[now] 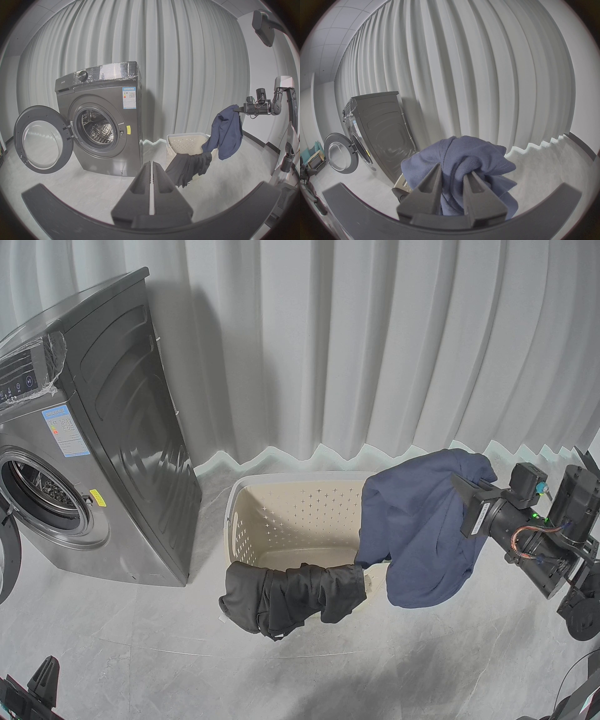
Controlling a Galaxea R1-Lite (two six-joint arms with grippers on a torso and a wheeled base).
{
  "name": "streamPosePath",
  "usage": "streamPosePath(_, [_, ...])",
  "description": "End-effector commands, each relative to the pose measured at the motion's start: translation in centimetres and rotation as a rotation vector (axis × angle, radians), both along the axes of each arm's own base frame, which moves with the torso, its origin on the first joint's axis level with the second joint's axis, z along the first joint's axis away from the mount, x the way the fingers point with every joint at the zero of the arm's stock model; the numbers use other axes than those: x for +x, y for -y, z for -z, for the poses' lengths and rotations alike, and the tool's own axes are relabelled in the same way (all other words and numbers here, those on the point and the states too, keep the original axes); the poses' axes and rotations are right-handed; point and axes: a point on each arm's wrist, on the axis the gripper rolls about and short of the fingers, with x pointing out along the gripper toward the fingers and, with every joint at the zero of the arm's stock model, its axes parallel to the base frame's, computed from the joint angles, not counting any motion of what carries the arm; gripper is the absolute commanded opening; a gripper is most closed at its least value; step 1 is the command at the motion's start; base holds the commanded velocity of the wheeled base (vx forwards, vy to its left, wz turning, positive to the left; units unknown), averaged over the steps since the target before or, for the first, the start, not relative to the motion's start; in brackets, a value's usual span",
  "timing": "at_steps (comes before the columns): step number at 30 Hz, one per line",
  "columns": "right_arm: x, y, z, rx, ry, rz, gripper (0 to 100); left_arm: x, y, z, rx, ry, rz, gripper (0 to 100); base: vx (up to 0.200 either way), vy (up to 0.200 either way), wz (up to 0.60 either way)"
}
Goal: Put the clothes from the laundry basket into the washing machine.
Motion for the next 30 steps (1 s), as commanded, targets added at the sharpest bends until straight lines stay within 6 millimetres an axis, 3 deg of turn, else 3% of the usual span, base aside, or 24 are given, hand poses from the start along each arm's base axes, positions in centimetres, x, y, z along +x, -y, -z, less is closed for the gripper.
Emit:
streamPosePath(1, [-2.08, 0.65, -2.28, 0.042, 0.059, -0.013, 0, -0.02, 0.00, 0.49, 0.000, 0.002, 0.000, 0, -0.200, 0.000, 0.00])
streamPosePath(4, [-2.03, 0.62, -2.18, 0.048, 0.058, -0.015, 0, -0.02, 0.00, 0.49, 0.002, 0.002, 0.000, 0, -0.200, 0.000, 0.00])
streamPosePath(10, [-2.37, 0.36, -2.37, 0.052, 0.065, -0.038, 0, -0.02, 0.00, 0.49, 0.002, 0.002, 0.000, 0, 0.000, 0.000, 0.00])
streamPosePath(30, [-2.65, -0.24, -2.25, 0.054, 0.061, -0.062, 0, -0.02, 0.00, 0.49, 0.002, 0.002, 0.000, 0, 0.000, 0.200, 0.00])
